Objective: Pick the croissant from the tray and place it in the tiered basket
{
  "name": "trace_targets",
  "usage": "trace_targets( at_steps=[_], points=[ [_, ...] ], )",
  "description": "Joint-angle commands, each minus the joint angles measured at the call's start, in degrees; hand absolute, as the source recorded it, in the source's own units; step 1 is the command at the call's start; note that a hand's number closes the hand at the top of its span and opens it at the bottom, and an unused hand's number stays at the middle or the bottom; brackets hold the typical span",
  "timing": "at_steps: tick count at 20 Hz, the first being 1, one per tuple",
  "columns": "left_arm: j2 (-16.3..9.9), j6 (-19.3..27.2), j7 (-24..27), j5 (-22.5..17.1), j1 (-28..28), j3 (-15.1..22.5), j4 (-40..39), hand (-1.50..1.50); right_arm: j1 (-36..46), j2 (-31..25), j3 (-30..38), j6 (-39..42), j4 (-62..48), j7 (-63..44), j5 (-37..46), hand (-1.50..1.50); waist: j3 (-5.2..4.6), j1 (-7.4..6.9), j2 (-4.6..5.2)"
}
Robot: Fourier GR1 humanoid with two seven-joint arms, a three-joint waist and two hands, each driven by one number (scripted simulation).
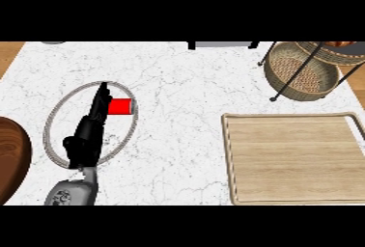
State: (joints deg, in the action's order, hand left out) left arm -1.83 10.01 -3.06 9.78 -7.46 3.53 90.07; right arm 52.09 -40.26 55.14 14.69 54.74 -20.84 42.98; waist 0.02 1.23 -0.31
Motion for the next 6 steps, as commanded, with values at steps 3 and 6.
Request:
trace_targets(
  at_steps=[3, 6],
  points=[
    [-1.3, -0.8, 1.1, -0.7, 0.6, -1.5, -0.6, 0.00, -14.1, -6.5, 10.8, 10.2, 2.8, 6.9, -10.2, -1.50, 0.01, 0.79, -0.06],
    [0.0, 0.1, 0.1, 0.2, 3.0, 0.4, 2.9, 0.00, -21.7, -11.1, 17.0, 14.5, -3.2, 13.0, -13.9, -1.50, 0.10, 0.49, -0.01]
  ],
)
